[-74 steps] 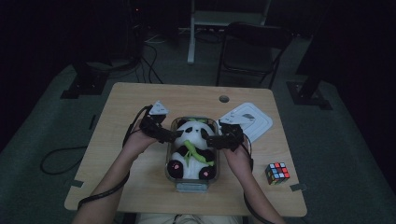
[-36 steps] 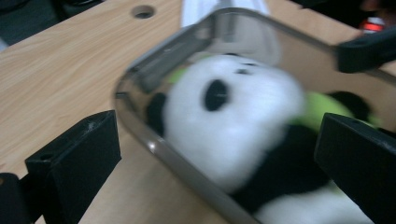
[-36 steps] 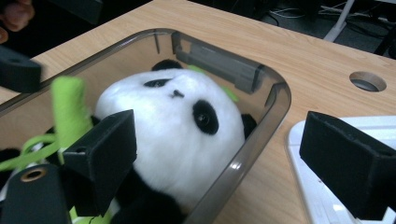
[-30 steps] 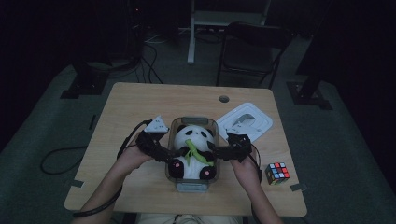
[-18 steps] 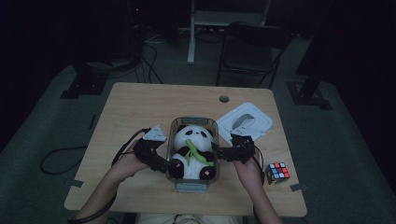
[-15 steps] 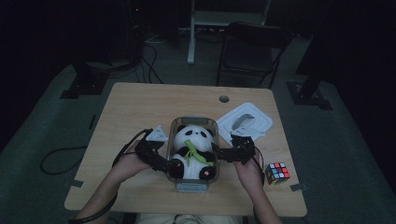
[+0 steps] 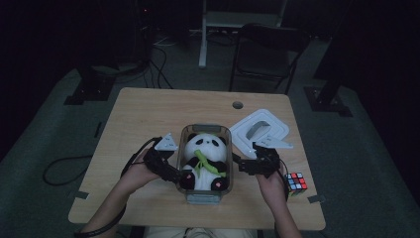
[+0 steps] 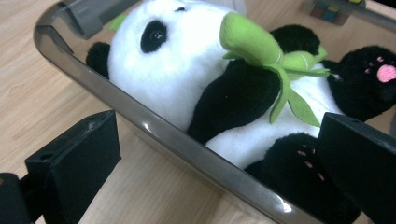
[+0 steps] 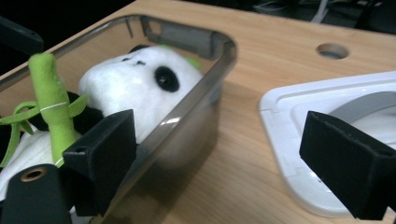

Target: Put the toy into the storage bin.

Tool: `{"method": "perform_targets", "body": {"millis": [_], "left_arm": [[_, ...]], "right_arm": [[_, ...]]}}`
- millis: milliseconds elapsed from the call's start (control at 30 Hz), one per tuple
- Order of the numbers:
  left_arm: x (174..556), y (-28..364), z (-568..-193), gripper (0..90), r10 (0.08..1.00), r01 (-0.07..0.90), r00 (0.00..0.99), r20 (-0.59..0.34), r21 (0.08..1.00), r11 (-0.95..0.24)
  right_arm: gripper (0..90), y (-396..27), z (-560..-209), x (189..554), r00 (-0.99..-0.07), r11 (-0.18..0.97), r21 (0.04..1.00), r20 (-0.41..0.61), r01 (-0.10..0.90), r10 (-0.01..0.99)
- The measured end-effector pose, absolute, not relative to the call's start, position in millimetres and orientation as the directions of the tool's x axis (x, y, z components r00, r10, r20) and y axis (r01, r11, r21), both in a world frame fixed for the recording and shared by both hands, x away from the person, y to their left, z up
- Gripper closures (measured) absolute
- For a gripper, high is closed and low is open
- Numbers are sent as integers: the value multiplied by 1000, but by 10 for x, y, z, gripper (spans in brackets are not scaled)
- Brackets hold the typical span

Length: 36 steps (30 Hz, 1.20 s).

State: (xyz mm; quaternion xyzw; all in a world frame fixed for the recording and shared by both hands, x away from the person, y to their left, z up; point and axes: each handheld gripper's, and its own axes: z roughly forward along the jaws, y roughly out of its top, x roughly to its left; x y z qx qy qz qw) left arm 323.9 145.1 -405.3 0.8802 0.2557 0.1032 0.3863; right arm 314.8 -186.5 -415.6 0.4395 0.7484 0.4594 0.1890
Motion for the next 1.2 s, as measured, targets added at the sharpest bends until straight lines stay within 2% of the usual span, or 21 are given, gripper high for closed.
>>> {"method": "perform_targets", "body": {"millis": [200,333,400,500,1000,1200], "left_arm": [[3252,1555,-3996,11,543,373,839,-39,769,-520],[3272,1624,-3982,11,565,380,824,-37,777,-502],[3289,1671,-3982,11,563,394,824,-69,783,-481],[3294,1723,-3987,11,578,398,814,-58,781,-481],[3330,1902,-4108,11,620,424,782,-65,784,-453],[3331,1887,-4128,11,619,425,783,-65,782,-456]], "right_arm": [[108,-2159,-4066,3059,-486,153,868,112,473,867],[107,-2404,-4055,2990,-417,123,866,106,485,903],[107,-2503,-4071,2961,-402,123,864,98,489,910],[107,-2669,-4120,2903,-365,82,860,126,503,922],[106,-3239,-4605,2531,-141,38,783,64,621,988],[106,-3268,-4830,2477,-119,17,746,84,666,989]]}}
